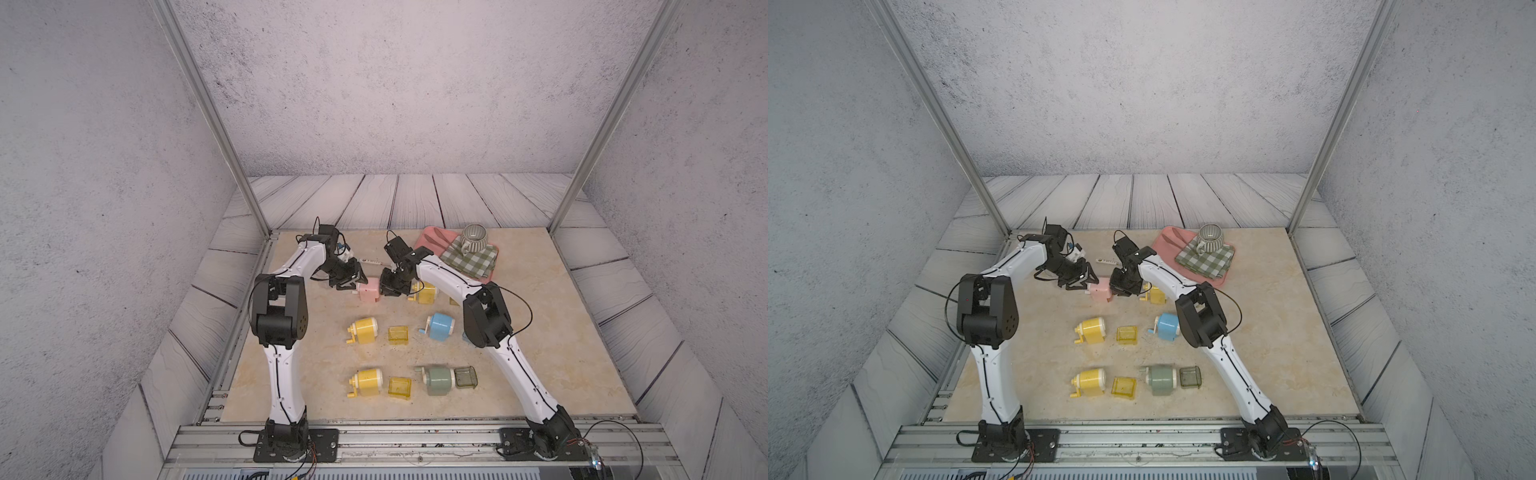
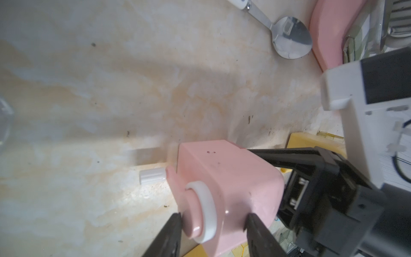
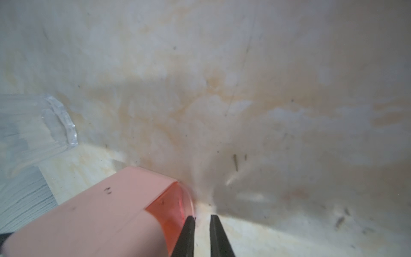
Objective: Put the tray back into the pencil sharpener
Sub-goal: Close the container of the pencil sharpener, then pick up the container from the center of the board.
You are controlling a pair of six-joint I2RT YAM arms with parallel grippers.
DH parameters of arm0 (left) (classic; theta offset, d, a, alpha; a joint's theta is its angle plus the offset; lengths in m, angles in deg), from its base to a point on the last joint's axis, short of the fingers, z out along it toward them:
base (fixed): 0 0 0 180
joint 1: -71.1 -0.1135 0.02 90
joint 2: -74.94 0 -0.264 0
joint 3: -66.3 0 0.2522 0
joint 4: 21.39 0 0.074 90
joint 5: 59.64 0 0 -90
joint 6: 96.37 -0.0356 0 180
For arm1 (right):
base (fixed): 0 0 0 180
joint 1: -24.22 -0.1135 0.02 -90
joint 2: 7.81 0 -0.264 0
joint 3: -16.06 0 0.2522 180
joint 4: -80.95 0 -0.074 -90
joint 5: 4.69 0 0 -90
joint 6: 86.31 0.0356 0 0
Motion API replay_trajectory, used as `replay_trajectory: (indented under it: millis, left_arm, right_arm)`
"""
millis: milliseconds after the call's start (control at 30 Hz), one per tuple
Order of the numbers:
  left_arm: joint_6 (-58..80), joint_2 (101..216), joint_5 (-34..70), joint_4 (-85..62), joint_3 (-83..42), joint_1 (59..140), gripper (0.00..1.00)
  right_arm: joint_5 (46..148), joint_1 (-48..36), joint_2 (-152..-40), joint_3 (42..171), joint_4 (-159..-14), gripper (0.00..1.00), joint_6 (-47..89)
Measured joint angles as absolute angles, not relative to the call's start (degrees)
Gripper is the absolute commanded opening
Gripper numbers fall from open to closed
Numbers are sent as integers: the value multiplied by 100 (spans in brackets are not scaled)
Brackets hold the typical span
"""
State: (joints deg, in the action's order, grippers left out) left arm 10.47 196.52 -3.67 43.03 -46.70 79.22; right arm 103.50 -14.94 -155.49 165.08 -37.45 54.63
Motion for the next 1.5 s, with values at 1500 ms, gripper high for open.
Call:
replay_trajectory:
  millis: [1500]
  left_arm:
    - [2957, 15051, 689, 4771, -952, 8437, 66]
  right_arm:
    - [8785, -2383, -11003, 12110, -2866, 45, 4413]
